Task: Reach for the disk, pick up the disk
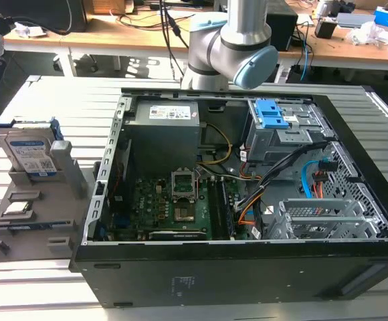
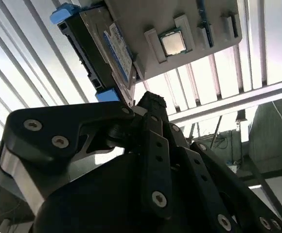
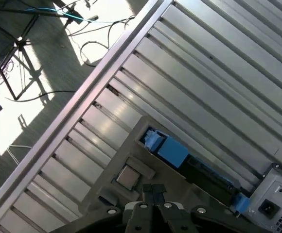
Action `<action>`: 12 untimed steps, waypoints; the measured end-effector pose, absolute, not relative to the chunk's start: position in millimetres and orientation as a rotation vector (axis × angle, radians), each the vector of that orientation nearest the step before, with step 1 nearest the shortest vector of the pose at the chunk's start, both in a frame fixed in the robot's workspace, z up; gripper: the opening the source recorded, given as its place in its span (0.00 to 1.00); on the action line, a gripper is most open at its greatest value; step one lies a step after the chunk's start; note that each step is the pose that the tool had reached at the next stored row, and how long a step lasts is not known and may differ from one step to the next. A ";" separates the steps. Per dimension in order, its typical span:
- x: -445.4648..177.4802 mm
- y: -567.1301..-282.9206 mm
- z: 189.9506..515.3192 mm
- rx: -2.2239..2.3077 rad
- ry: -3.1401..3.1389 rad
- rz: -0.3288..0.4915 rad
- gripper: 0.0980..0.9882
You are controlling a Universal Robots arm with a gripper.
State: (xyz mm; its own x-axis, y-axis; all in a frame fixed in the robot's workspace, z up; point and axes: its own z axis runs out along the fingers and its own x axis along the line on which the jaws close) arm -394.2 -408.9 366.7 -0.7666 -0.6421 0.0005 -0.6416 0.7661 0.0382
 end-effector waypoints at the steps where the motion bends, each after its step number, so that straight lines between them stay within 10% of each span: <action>1: -394.2 -409.0 366.7 1.119 -2.920 -0.056 0.01; 12: -394.2 -408.9 366.7 1.496 -2.741 -0.052 0.01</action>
State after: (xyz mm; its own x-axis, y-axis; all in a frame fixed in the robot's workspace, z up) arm -394.2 -408.9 366.7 -0.5410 -0.8410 0.0004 -0.8404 0.5406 0.0382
